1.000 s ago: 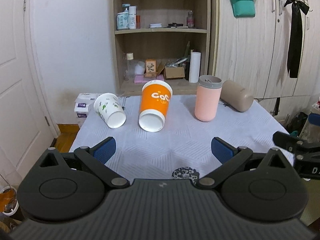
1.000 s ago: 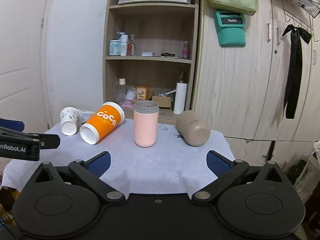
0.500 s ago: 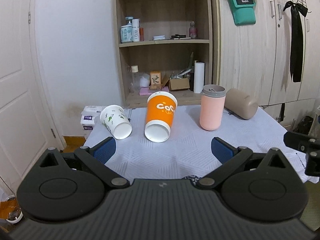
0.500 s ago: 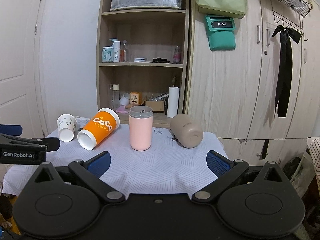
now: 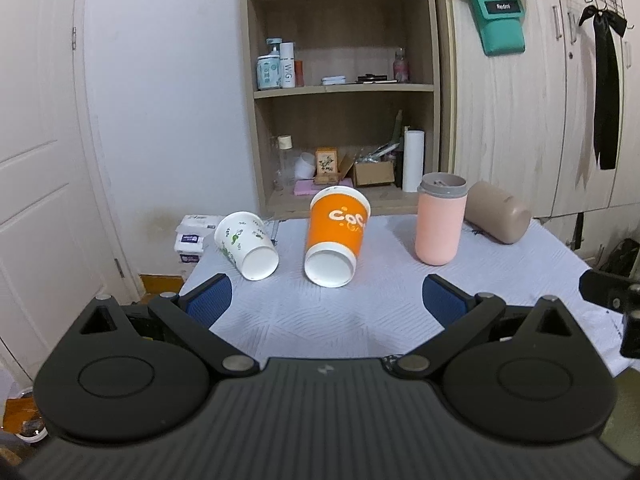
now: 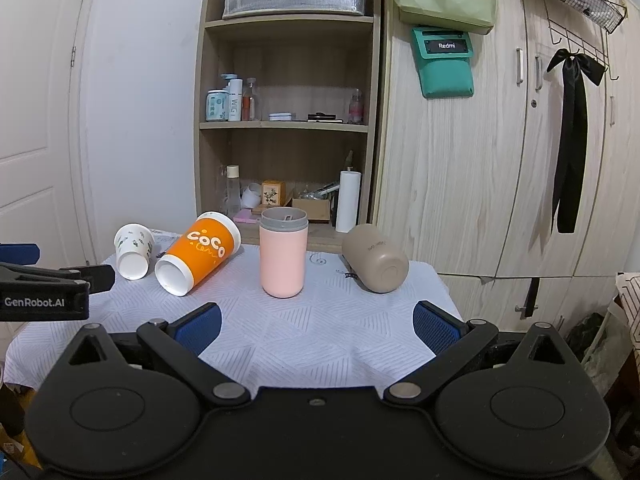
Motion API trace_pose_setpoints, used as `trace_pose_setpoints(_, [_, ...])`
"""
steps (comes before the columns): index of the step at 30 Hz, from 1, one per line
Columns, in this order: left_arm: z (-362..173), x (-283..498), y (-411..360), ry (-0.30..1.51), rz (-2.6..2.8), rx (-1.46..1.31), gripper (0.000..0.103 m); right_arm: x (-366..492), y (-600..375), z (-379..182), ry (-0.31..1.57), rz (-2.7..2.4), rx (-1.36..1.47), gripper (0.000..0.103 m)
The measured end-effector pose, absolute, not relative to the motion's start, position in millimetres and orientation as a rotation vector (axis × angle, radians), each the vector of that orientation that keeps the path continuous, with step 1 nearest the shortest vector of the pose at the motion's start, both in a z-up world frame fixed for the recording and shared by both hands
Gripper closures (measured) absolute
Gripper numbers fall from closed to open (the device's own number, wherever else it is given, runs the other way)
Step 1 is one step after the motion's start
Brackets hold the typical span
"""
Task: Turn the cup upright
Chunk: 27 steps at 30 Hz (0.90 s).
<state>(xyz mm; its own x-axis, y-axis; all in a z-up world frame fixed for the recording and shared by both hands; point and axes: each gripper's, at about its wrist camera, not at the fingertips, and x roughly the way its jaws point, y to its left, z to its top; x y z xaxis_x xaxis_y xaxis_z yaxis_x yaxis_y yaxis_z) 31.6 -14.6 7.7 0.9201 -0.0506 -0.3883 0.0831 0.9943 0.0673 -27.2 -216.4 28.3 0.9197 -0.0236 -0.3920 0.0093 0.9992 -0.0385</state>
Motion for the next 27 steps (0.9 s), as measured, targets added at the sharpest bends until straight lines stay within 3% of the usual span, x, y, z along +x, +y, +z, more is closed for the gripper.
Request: trace_pose_setpoints(27, [8.1, 28.2, -14.0, 0.416, -0.077, 0.101, 0.000, -26.0, -215.4, 26.8, 0.416, -0.020, -0.047, 0.000])
